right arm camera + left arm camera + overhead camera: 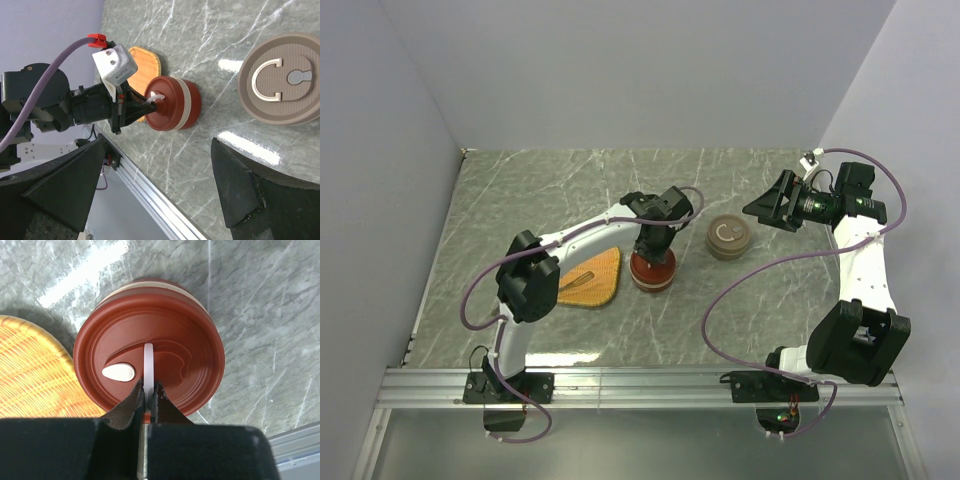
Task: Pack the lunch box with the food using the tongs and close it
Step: Put the lid back on the lunch box
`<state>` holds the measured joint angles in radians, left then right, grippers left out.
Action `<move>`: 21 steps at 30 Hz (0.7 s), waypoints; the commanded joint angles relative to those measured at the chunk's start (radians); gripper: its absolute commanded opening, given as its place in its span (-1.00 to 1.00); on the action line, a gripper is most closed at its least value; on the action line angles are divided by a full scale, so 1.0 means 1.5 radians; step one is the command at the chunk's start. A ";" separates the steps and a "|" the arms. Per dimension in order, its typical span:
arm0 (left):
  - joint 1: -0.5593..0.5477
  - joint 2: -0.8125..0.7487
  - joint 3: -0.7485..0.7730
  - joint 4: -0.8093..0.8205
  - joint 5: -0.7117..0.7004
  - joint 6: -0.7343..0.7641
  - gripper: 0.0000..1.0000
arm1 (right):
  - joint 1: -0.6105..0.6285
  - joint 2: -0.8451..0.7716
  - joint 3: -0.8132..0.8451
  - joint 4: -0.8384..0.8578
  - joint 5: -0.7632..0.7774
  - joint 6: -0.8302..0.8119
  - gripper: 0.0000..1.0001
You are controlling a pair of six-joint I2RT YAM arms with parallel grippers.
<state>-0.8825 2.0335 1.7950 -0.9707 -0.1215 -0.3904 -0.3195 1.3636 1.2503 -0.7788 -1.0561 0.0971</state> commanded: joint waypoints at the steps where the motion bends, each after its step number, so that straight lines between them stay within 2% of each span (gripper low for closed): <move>1: 0.010 -0.020 -0.001 -0.005 -0.004 -0.012 -0.99 | -0.006 -0.017 0.005 0.010 -0.013 0.004 0.86; 21: 0.000 -0.012 -0.005 -0.002 0.021 -0.007 -1.00 | -0.006 -0.009 0.008 0.009 -0.014 0.003 0.86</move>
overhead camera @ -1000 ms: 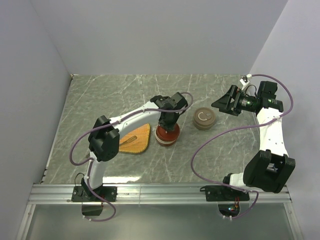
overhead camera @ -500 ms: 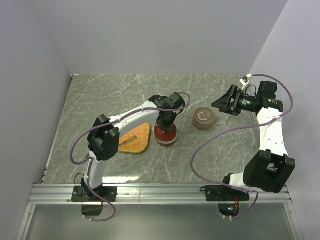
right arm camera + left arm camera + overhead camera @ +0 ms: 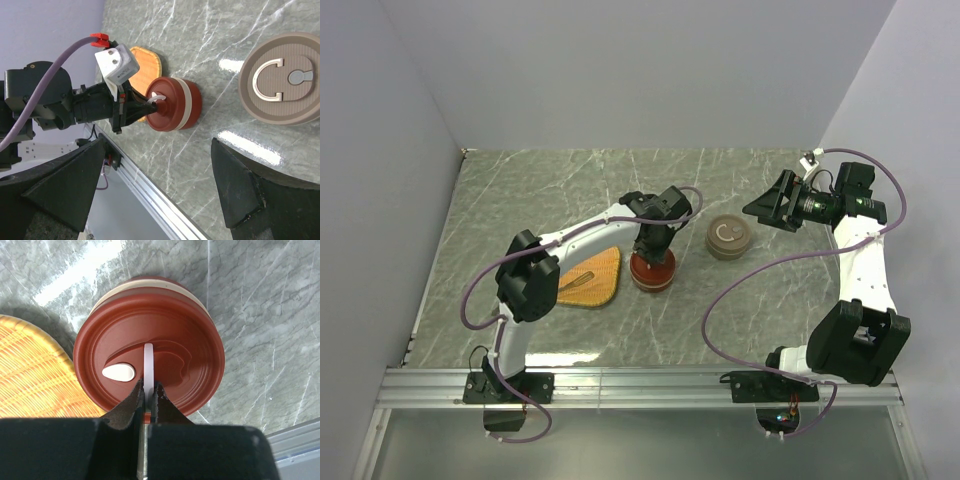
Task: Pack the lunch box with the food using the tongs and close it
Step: Put the lid back on the lunch box
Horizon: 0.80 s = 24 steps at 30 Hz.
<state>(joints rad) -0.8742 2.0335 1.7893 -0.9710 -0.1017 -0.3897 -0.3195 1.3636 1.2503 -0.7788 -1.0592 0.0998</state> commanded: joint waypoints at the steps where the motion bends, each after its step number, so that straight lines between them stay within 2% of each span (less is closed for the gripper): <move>1: -0.006 -0.010 -0.001 -0.003 0.007 -0.007 -1.00 | -0.007 -0.009 0.009 0.008 -0.012 0.000 0.86; 16: -0.005 0.001 -0.009 -0.004 0.029 0.009 -0.99 | -0.007 -0.009 0.008 0.007 -0.011 -0.001 0.86; 24: -0.005 0.006 -0.015 -0.003 0.004 0.020 -1.00 | -0.007 -0.010 0.007 0.006 -0.012 -0.002 0.85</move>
<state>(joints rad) -0.8783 2.0338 1.7817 -0.9665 -0.0856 -0.3779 -0.3195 1.3636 1.2503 -0.7788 -1.0595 0.0994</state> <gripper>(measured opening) 0.053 0.927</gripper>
